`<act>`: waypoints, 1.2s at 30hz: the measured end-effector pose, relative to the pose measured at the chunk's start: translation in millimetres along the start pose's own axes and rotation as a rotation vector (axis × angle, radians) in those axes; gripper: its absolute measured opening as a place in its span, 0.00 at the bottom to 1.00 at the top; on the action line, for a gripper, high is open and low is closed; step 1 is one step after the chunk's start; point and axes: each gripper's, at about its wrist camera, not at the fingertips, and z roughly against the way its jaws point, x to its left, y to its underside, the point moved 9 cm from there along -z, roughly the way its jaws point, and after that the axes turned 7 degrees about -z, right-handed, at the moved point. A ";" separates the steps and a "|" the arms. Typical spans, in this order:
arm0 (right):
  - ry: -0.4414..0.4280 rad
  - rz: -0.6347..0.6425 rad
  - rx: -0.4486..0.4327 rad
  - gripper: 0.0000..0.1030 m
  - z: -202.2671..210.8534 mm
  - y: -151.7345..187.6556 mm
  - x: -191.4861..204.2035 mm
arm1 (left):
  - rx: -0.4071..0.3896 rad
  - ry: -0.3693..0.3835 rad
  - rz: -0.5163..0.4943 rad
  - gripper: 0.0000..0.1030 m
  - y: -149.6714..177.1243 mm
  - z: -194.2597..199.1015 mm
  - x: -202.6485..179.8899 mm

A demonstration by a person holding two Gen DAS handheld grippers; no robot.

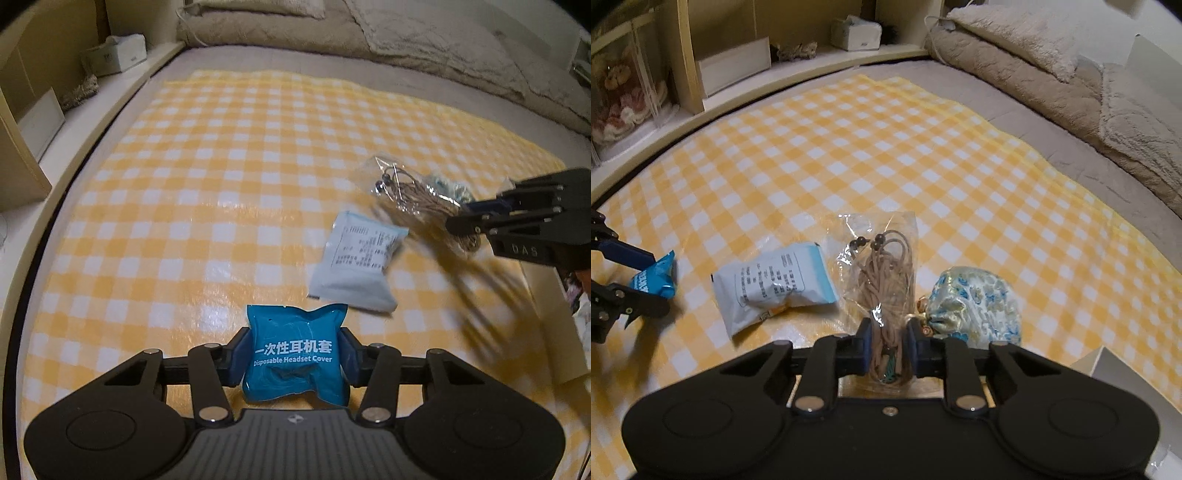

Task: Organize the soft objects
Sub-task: 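Grasp the blue headset-cover packet with the left gripper while the right gripper grasps the bagged tan cord, then carry the blue packet and tan cord bag into the white box and release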

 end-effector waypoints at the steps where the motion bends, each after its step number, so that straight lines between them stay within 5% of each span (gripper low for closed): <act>1: -0.002 -0.006 -0.005 0.19 3.3 -0.6 -0.4 | -0.009 -0.001 0.002 0.49 -1.0 2.6 -0.4; 16: -0.007 -0.096 -0.127 0.19 70.3 -6.3 -21.0 | -0.157 -0.019 0.045 0.49 -43.8 38.2 -28.2; 36: 0.160 -0.275 -0.218 0.19 165.2 45.5 -135.6 | -0.271 0.068 0.000 0.49 -99.9 47.6 -137.2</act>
